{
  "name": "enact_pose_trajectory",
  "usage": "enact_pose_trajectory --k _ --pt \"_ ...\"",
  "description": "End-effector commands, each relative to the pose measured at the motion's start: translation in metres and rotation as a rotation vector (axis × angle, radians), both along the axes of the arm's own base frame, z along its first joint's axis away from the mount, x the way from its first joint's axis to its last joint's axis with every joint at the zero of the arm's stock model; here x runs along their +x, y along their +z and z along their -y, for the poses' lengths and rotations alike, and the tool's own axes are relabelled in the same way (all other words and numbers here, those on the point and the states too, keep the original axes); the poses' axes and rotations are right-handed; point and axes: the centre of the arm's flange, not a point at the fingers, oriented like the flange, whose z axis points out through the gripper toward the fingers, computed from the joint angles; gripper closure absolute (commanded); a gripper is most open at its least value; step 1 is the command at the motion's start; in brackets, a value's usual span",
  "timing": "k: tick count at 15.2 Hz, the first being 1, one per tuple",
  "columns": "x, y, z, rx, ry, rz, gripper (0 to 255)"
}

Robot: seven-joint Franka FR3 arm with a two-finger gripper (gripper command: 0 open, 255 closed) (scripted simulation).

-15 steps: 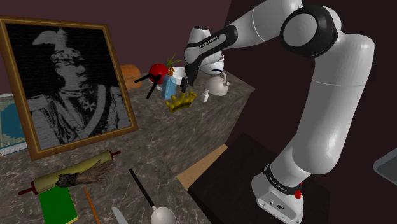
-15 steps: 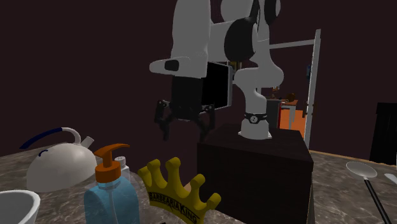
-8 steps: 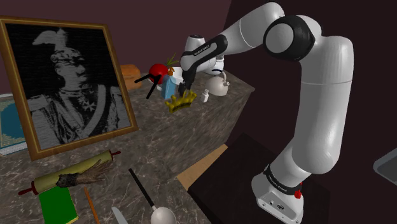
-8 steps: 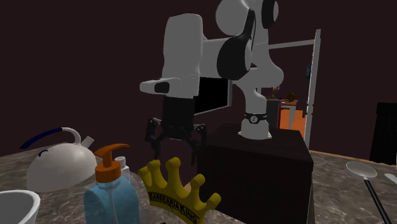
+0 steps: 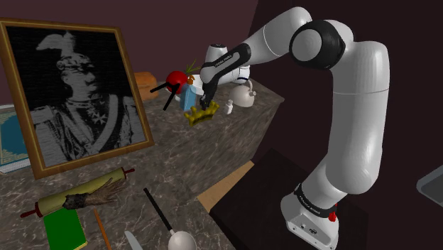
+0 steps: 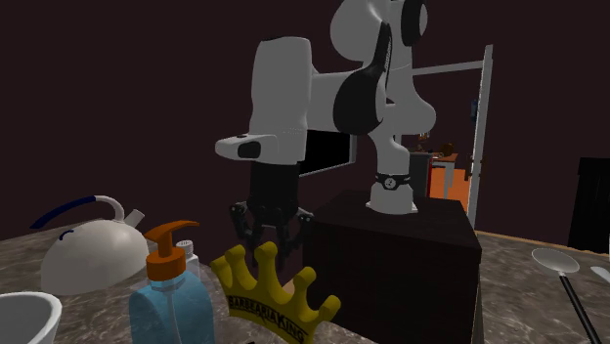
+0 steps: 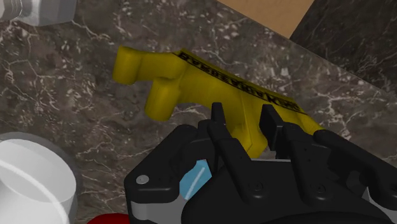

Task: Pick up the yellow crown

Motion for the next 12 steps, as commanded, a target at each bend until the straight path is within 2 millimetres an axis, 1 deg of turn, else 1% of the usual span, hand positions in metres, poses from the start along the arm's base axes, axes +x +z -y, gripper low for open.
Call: enact_pose_trajectory --k 1,6,12 --pt "0.0 0.0 0.0 0.0 0.0 0.0 255" --pt "0.0 0.0 0.0 0.0 0.0 0.0 255" --pt "0.0 0.031 0.0 0.0 0.0 0.0 255"
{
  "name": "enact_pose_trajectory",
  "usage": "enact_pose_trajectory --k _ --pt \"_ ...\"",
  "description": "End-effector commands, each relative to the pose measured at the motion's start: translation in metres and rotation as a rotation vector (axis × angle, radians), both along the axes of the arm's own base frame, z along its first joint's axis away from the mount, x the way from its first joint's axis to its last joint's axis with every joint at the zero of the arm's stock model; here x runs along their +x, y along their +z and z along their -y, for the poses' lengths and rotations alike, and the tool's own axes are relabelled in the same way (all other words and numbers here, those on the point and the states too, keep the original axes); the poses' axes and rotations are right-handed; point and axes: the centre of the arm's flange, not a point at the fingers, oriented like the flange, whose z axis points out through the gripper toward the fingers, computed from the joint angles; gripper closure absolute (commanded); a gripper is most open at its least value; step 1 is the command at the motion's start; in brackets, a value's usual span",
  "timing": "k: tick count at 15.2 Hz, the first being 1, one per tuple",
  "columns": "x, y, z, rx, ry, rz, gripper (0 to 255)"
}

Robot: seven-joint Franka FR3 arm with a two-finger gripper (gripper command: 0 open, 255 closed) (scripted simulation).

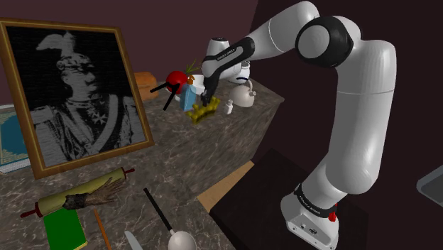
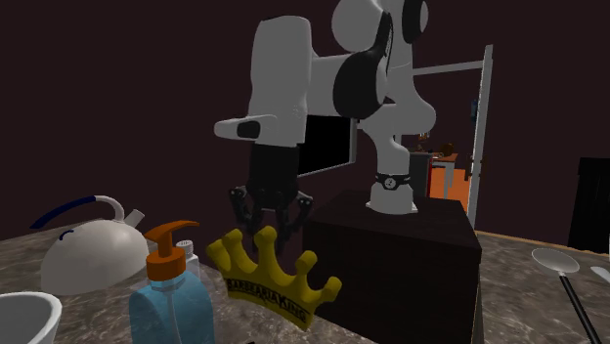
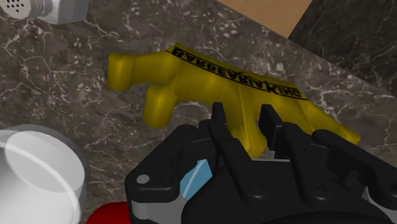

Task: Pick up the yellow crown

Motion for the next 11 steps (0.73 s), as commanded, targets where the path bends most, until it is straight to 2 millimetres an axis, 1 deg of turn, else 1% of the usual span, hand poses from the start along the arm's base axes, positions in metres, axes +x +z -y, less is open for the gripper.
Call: enact_pose_trajectory --k 1,9,11 --pt "0.001 0.01 0.0 0.0 0.0 0.0 255" --pt "0.001 0.052 0.0 0.0 0.0 0.0 255" --pt "0.001 0.053 0.0 0.0 0.0 0.0 255"
